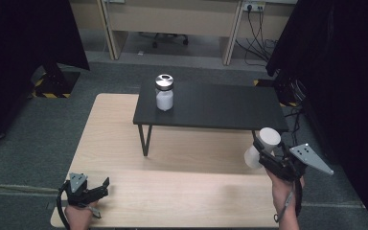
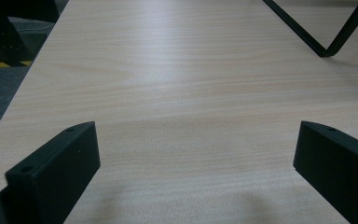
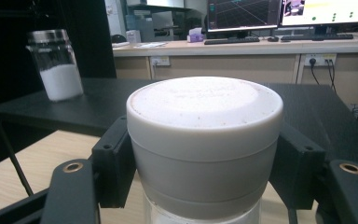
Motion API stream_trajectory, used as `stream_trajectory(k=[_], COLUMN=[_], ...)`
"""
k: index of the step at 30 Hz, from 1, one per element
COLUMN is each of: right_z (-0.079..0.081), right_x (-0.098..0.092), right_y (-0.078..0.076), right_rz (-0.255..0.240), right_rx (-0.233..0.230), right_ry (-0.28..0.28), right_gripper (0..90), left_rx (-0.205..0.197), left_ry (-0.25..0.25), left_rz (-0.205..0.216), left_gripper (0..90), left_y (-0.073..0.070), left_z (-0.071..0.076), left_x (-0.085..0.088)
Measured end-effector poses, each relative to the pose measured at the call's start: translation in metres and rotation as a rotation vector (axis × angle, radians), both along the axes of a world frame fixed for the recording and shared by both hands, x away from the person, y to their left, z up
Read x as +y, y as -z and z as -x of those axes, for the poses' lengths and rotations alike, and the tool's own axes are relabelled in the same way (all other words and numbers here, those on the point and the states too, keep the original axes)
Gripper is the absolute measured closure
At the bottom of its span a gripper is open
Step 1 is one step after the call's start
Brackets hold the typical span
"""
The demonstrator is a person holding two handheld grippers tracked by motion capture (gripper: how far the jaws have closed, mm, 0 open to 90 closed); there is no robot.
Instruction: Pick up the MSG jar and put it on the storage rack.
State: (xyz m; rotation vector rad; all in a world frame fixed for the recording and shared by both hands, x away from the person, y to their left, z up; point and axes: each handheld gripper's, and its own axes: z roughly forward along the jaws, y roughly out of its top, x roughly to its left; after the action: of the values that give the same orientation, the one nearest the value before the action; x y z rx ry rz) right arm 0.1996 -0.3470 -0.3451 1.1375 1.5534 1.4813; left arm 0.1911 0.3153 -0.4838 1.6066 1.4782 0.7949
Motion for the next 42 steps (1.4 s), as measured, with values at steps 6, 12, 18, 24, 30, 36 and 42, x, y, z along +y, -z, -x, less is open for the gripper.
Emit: stream_trajectory(k=[6, 12, 18, 24, 30, 36, 42], right_z=[-0.006, -0.013, -0.020, -0.025, -0.031, -0.037, -0.043], right_x=[-0.001, -0.003, -0.004, -0.005, -0.004, 0.002, 0.004], right_y=[-0.016, -0.030, -0.040, -0.046, -0.054, -0.057, -0.058], right_rz=[-0.002, -0.005, -0.002, -0.012, -0.006, 0.002, -0.004], right_rx=[-0.011, -0.022, -0.032, -0.036, -0.045, -0.049, -0.056], right_ry=[0.001, -0.007, -0.005, 0.005, 0.008, 0.027, 0.035], right_gripper=[33.9, 33.9, 33.9, 33.9, 33.9, 33.9, 33.9], left_rx=[0.000, 0.007, 0.003, 0.000, 0.001, 0.004, 0.006], left_ry=[0.000, 0.008, 0.013, 0.011, 0.011, 0.011, 0.012], left_rz=[0.003, 0.003, 0.002, 0.004, 0.004, 0.006, 0.006], left_gripper=[0.0, 0.0, 0.0, 0.0, 0.0, 0.0, 0.0], left_y=[0.000, -0.001, 0.000, 0.000, 0.000, 0.000, 0.000], left_z=[0.000, -0.001, -0.001, 0.000, -0.001, -0.001, -0.001], left_x=[0.001, 0.001, 0.002, 0.002, 0.002, 0.002, 0.002])
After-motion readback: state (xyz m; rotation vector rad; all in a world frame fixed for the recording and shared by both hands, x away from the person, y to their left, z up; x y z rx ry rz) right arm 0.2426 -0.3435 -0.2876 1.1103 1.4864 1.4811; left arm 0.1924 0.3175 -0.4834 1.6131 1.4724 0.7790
